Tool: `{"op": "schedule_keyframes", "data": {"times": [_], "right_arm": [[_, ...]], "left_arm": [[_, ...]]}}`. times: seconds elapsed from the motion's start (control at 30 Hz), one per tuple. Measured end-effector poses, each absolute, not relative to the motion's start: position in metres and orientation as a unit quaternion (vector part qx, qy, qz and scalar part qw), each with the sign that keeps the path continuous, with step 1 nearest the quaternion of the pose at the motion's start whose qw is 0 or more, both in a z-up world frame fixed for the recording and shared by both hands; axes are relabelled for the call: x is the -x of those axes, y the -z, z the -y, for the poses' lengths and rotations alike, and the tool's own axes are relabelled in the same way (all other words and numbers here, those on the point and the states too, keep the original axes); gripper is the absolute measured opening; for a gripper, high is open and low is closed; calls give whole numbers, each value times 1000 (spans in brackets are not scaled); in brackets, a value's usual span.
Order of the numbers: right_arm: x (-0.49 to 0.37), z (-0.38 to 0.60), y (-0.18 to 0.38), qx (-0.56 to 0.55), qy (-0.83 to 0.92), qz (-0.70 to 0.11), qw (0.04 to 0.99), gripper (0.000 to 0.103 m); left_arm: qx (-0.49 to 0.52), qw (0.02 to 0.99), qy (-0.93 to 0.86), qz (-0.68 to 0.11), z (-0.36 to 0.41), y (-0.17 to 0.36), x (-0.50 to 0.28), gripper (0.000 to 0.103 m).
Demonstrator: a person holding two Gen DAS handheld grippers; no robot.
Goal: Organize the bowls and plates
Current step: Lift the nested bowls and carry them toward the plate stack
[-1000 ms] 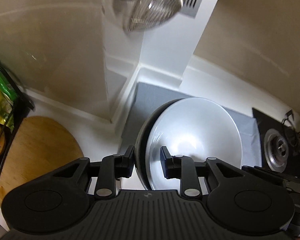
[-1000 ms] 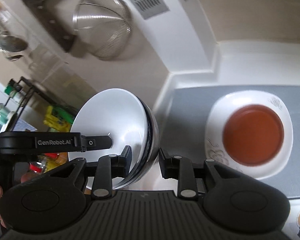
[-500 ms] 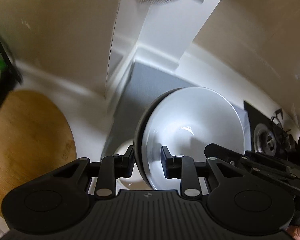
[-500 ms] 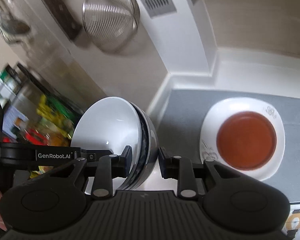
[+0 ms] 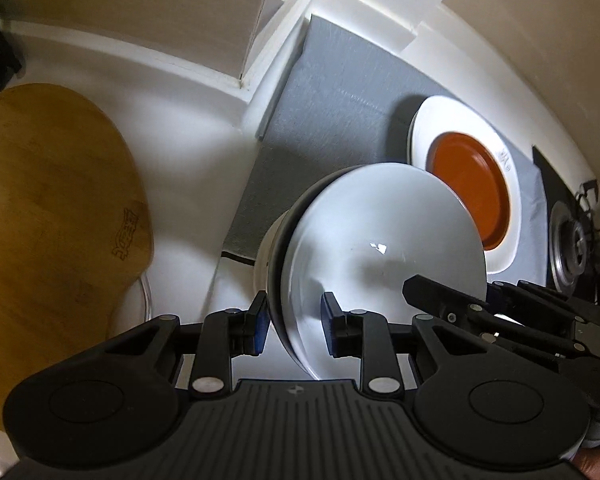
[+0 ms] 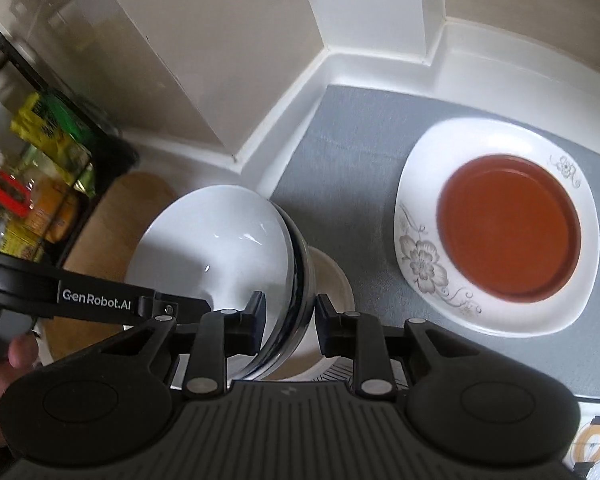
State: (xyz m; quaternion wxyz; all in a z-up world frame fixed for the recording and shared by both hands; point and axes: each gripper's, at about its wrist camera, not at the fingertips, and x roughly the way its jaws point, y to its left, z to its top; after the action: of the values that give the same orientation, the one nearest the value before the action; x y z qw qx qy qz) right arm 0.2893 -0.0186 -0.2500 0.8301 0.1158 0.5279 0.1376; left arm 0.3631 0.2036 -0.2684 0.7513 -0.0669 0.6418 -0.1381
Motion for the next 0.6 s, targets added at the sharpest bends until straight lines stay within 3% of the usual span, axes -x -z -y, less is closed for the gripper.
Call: {"op": "schedule_keyframes", "data": {"times": [0.3, 0.47, 0.6], "right_arm": [[-290, -4, 268, -20, -138, -542, 829, 28], [-288, -4, 277, -29, -134, -555, 820, 28], [-286, 2, 276, -38, -119, -555, 823, 36]], "left_arm": [[48, 746, 146, -648, -198, 285, -370, 28], [48, 737, 154, -657, -199, 295, -370, 28], [58, 738, 172, -650, -201, 294, -372, 26]]}}
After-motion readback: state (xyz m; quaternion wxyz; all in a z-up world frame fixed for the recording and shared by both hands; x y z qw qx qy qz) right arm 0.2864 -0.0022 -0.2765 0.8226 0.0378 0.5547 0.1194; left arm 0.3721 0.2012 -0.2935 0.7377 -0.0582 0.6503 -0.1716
